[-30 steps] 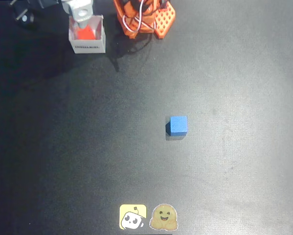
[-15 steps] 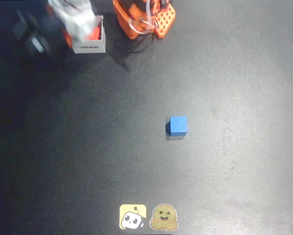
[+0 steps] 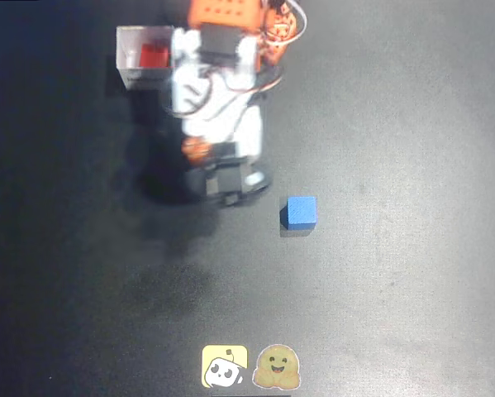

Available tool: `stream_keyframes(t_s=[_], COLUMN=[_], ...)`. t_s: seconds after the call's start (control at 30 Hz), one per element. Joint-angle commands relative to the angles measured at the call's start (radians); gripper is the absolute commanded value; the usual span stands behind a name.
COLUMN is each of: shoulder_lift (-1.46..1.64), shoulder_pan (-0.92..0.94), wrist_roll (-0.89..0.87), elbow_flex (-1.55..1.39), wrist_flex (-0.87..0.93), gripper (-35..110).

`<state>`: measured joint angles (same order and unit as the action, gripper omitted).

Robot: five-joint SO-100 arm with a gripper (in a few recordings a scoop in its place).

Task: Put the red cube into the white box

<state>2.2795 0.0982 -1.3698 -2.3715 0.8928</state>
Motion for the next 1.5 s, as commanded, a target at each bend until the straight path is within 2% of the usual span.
stream_keyframes(t_s=[0.0, 0.33, 0.43, 0.67, 0.97, 1.47], shoulder_lift=[0.172, 0.721, 0.917, 0.916, 0.917, 0.917], shoulder_pan=[-0.063, -0.117, -0.112, -0.106, -0.106, -0.106], wrist_roll=[0.006, 0.009, 0.015, -0.137, -0.215, -0.212], elbow_flex=[-0.112, -0.514, -0.583, -0.581, -0.583, -0.583], wrist_flex=[-0.014, 0.052, 0.130, 0.152, 0.456, 0.456], gripper=[0, 0, 0, 0, 0, 0])
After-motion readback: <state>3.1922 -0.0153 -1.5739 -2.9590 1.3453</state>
